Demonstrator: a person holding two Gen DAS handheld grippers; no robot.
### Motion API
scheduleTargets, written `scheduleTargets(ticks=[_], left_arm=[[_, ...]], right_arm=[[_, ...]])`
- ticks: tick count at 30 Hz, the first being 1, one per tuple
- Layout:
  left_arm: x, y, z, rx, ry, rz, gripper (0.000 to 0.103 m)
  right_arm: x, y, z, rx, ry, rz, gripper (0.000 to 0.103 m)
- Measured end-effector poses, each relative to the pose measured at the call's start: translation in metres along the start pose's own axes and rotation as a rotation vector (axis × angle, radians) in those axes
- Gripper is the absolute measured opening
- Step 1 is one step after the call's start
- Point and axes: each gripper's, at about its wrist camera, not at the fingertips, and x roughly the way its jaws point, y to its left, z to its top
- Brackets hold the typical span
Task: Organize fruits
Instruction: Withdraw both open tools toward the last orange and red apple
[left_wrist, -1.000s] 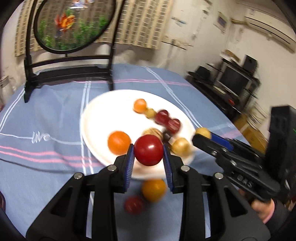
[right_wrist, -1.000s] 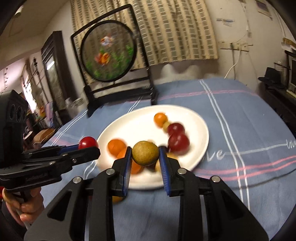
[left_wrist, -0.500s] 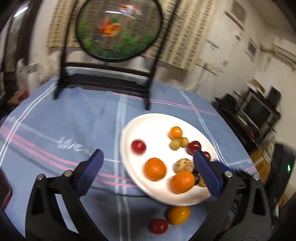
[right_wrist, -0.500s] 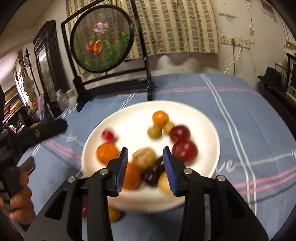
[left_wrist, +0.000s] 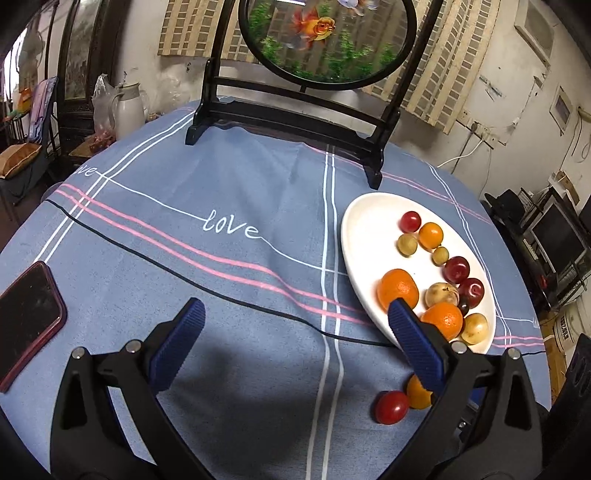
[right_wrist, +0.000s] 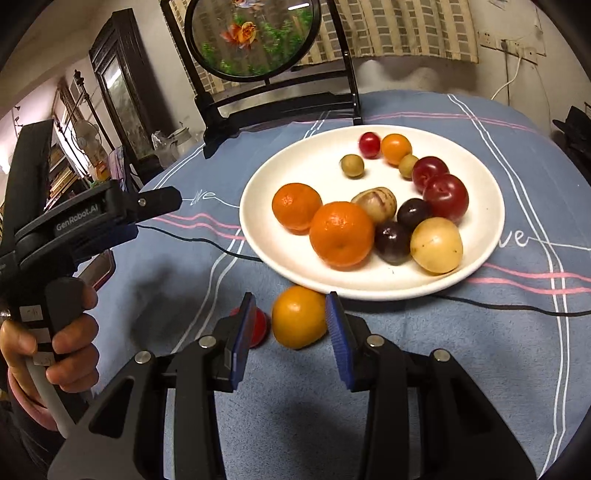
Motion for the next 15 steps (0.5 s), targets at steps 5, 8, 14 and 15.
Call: scheduleTargets(ticks=[5, 8, 14, 15], left_arm=[[-0.002, -0.003, 0.000, 0.018, -0.007, -0.001, 0.101], [-0.003, -0.004, 0.000, 0.023, -0.011, 0.000, 0.101], [-0.004, -0.006, 0.000, 0.036, -0.014, -0.001, 0.101], [-0.004, -0.008, -0.001, 0.043, -0.016, 0.002, 0.101]], right_arm=[[0.003, -0.001, 0.002, 0.008, 0.014, -0.006, 0.039], [0.006, -0.004, 0.003, 0.013, 0.027, -0.018, 0.039], [0.017, -0.001, 0.000, -0.004, 0.046, -0.040, 0.039], [0.018, 0.000, 0.000, -0.014, 0.047, -0.047, 0.039]])
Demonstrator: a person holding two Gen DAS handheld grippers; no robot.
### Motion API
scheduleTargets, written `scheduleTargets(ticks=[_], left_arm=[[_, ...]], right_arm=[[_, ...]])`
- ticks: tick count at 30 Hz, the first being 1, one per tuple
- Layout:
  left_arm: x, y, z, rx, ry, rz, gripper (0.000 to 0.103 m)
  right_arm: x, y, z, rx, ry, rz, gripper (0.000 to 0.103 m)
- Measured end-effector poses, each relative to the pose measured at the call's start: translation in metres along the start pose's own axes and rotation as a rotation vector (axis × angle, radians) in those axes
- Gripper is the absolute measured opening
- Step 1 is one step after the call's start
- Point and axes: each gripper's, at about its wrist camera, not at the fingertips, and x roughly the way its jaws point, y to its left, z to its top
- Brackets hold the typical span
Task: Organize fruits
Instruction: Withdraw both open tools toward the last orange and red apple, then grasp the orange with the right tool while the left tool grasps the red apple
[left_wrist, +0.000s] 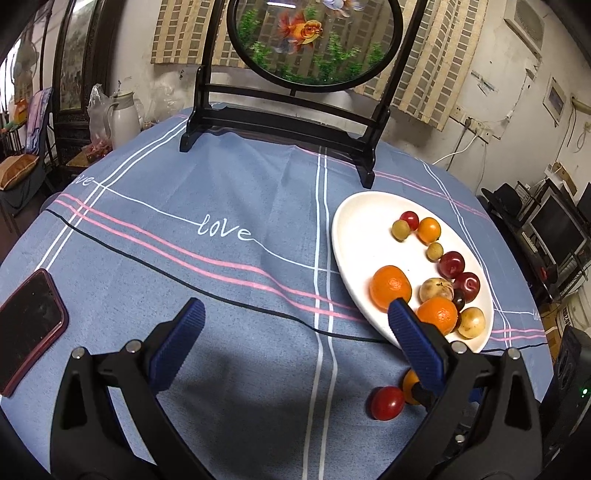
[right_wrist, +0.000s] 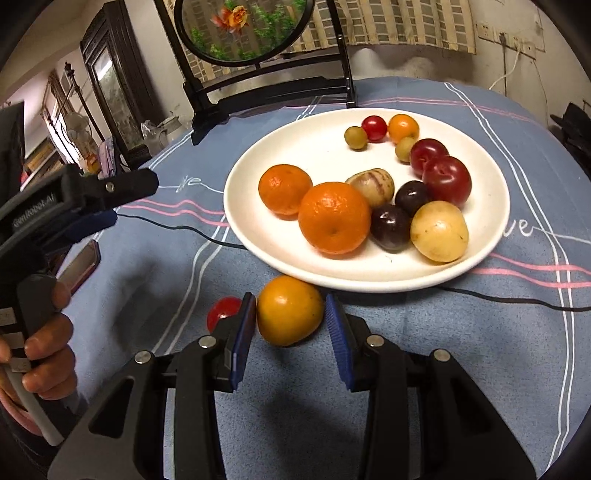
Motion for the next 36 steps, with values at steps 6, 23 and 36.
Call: scheduleTargets(ticks=[6, 23, 36], left_arm=[[0.004, -0.002, -0.001, 0.018, 0.007, 0.021, 0.101], [0.005, -0.002, -0.002, 0.036, 0.015, 0.044, 0.101], [0.008, -0.074, -0.055, 0.461, 0.201, -0.251, 0.047]], right_arm=[[0.013, -0.001, 0.000, 0.005, 0.040, 0.005, 0.039], [-0.042, -0.013, 0.001, 0.067, -0.098, 0.173, 0.039], [-0.059, -0.039, 0.005, 0.130, -0.208, 0.016, 0.039]])
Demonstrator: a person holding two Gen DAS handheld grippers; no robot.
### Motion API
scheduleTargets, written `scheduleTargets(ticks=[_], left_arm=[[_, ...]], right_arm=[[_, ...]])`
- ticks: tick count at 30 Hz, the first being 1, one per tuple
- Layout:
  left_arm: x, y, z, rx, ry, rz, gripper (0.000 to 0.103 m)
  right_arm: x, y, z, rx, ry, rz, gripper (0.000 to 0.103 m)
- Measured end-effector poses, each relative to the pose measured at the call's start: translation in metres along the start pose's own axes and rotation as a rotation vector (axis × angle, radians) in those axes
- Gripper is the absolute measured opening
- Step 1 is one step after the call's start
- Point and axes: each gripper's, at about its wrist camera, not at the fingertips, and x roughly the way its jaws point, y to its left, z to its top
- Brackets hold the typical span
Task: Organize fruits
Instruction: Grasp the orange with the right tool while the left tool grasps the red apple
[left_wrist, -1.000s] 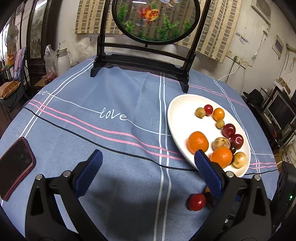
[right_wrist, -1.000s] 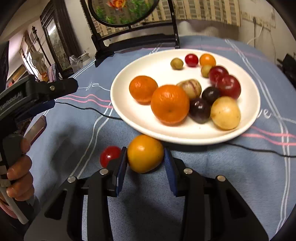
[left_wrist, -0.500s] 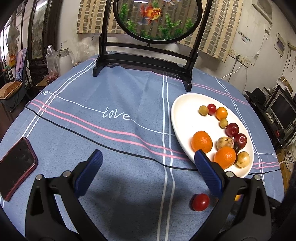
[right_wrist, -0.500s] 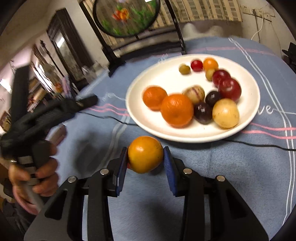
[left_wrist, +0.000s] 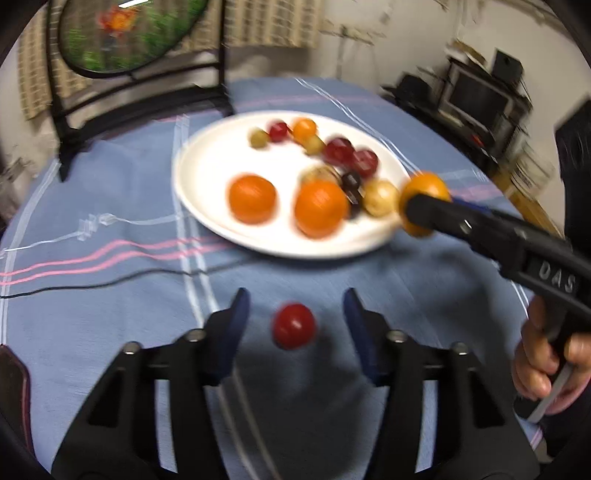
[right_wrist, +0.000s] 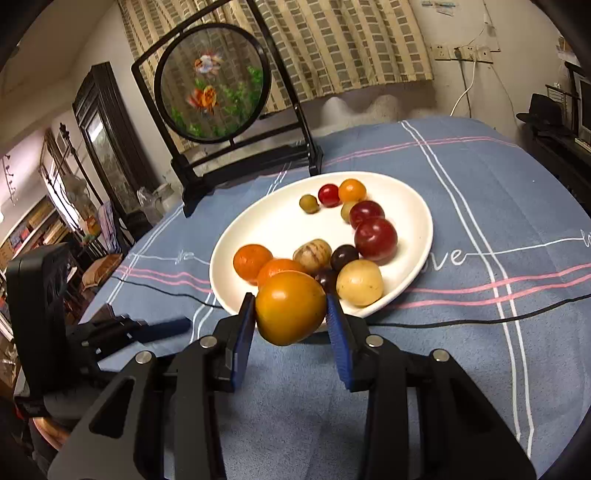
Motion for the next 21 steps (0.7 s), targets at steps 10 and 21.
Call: scheduleTargets(ticks=[10, 21], left_arm=[[0.008, -0.012, -0.009, 0.064, 0.014, 0.039, 0.042], [0.018, -0.004, -0.010, 0.045, 0.033, 0.081, 0.041]], right_arm=[[0.000, 0.001, -0.003, -0.008, 0.010, -0.001, 0.039], [0.002, 0.002, -0.003, -0.018, 0.019, -0.006, 0.039]])
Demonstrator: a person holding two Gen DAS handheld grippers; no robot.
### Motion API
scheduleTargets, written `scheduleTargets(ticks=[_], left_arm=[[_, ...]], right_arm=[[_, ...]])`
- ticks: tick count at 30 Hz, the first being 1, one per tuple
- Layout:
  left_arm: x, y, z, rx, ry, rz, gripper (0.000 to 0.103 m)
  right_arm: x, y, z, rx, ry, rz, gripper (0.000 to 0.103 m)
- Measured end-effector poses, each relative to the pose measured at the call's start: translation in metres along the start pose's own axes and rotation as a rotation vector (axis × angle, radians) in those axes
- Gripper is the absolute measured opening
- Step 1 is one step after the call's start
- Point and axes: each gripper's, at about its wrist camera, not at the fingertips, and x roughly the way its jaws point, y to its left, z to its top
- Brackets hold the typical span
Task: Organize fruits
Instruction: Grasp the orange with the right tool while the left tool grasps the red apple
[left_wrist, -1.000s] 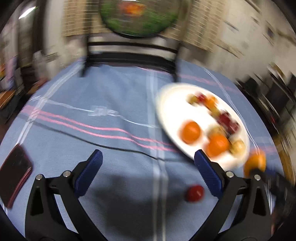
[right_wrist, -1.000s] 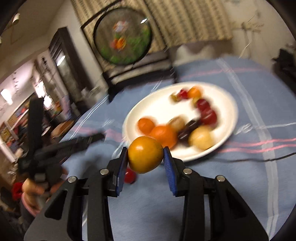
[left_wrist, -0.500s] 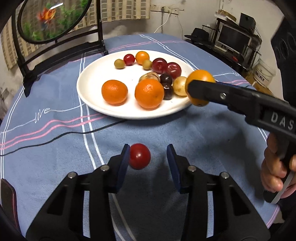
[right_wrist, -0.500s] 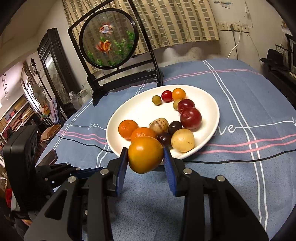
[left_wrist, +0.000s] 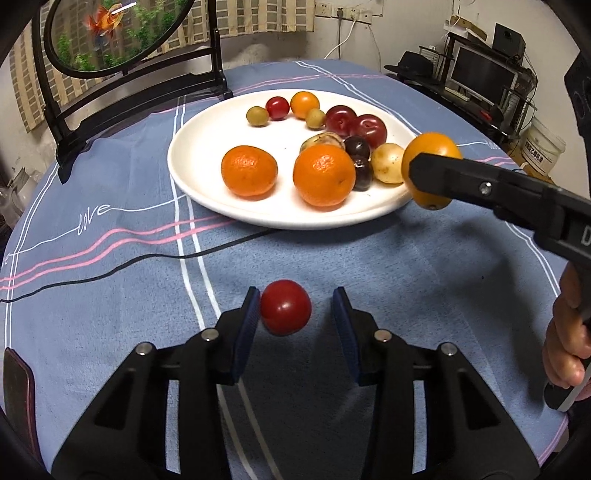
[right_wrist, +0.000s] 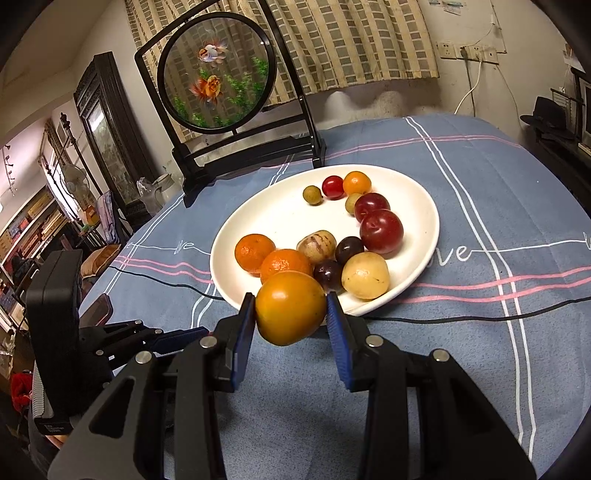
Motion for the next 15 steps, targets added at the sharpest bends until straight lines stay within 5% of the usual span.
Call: scheduleTargets(ticks=[15], left_arm=[[0.0091, 0.0012, -0.0030, 0.015, 0.016, 0.049, 0.028]], right_arm=[[0.0033, -0.0020, -0.0012, -0.001, 0.014, -0.015, 0.039]])
